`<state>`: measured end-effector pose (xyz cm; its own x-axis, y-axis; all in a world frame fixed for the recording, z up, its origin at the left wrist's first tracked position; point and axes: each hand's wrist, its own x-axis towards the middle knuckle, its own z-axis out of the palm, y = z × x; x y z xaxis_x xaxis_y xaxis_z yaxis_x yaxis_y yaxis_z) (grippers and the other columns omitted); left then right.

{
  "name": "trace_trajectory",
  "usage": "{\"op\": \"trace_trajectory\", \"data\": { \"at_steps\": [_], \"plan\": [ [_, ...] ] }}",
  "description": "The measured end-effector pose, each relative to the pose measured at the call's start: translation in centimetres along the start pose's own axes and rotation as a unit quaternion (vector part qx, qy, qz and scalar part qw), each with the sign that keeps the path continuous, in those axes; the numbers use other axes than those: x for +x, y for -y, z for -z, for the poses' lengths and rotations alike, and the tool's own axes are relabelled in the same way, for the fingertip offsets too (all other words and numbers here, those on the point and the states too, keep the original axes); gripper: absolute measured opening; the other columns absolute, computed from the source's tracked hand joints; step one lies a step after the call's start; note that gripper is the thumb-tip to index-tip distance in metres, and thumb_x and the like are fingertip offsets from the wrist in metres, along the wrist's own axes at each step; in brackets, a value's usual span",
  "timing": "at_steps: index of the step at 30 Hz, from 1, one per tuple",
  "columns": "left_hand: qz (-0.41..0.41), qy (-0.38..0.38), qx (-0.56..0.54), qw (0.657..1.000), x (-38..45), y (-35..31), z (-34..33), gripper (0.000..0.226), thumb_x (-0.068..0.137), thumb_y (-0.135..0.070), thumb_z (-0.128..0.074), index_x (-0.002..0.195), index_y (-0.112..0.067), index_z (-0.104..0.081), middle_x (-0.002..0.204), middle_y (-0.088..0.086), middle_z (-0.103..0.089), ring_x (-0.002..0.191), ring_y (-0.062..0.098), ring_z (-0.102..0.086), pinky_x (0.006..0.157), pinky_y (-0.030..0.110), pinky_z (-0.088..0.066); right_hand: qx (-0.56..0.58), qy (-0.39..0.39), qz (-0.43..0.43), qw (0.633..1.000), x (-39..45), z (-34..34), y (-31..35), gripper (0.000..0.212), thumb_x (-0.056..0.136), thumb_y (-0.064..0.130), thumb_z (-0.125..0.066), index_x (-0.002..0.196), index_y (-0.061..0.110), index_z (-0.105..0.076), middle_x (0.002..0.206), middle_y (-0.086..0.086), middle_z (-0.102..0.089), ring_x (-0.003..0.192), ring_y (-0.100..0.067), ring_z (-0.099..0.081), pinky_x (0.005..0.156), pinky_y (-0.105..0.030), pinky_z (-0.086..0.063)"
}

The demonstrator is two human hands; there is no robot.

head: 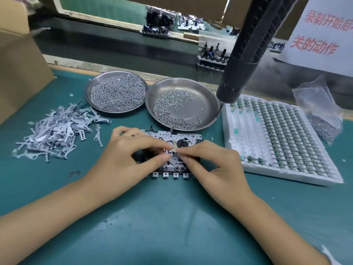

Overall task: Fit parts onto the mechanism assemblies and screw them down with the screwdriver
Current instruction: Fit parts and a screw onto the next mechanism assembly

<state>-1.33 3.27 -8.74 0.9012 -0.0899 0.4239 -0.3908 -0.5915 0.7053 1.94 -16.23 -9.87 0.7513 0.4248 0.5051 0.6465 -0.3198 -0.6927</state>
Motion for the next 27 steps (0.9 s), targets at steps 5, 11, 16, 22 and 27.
{"op": "trace_trajectory", "data": {
  "at_steps": [5, 11, 16, 22, 27],
  "plan": [
    [0.027, -0.015, -0.014, 0.999, -0.10, -0.30, 0.13, 0.017, 0.068, -0.043, -0.079, 0.081, -0.041, -0.069, 0.075, -0.031, -0.067, 0.088, -0.009, -0.053, 0.092, 0.025, -0.034, -0.034, 0.039, 0.051, 0.997, -0.02, 0.21, 0.08, 0.019, 0.081, 0.000, -0.067, 0.096, 0.009, -0.075, 0.073, 0.000, -0.069, 0.072, -0.017, -0.059, 0.070, -0.025, -0.048],
    [0.045, -0.017, -0.014, 0.999, 0.01, -0.70, 0.27, 0.017, 0.066, -0.039, -0.080, 0.080, -0.035, -0.070, 0.069, -0.028, -0.068, 0.084, -0.004, -0.058, 0.090, 0.023, -0.037, -0.065, 0.053, 0.060, 0.995, -0.10, 0.29, 0.07, 0.020, 0.078, 0.009, -0.073, 0.097, 0.014, -0.075, 0.072, 0.001, -0.066, 0.075, -0.016, -0.057, 0.071, -0.029, -0.049],
    [0.049, 0.016, -0.039, 0.998, -0.01, -0.61, 0.39, 0.022, 0.068, -0.021, -0.085, 0.084, -0.030, -0.073, 0.069, -0.022, -0.069, 0.081, -0.006, -0.060, 0.079, 0.006, -0.039, -0.064, 0.043, 0.066, 0.995, -0.33, -0.19, -0.09, 0.021, 0.079, 0.009, -0.075, 0.099, 0.012, -0.073, 0.077, 0.002, -0.068, 0.075, -0.018, -0.057, 0.069, -0.029, -0.049],
    [0.066, 0.043, -0.074, 0.994, -0.05, -0.47, 0.30, 0.026, 0.069, -0.013, -0.082, 0.089, -0.026, -0.073, 0.069, -0.018, -0.071, 0.079, -0.006, -0.062, 0.075, 0.002, -0.039, -0.042, -0.001, 0.041, 0.998, -0.33, -0.27, -0.04, 0.014, 0.083, 0.007, -0.068, 0.096, 0.009, -0.074, 0.078, 0.002, -0.068, 0.072, -0.014, -0.058, 0.070, -0.020, -0.046],
    [0.064, 0.050, -0.098, 0.992, 0.10, -0.56, 0.43, 0.025, 0.069, -0.023, -0.080, 0.092, -0.029, -0.072, 0.076, -0.017, -0.072, 0.080, 0.000, -0.065, 0.075, 0.004, -0.042, 0.012, -0.068, -0.036, 0.997, -0.18, -0.16, -0.11, 0.015, 0.087, 0.012, -0.063, 0.097, 0.010, -0.074, 0.081, 0.001, -0.069, 0.078, -0.016, -0.064, 0.073, -0.026, -0.050]
  ]
}}
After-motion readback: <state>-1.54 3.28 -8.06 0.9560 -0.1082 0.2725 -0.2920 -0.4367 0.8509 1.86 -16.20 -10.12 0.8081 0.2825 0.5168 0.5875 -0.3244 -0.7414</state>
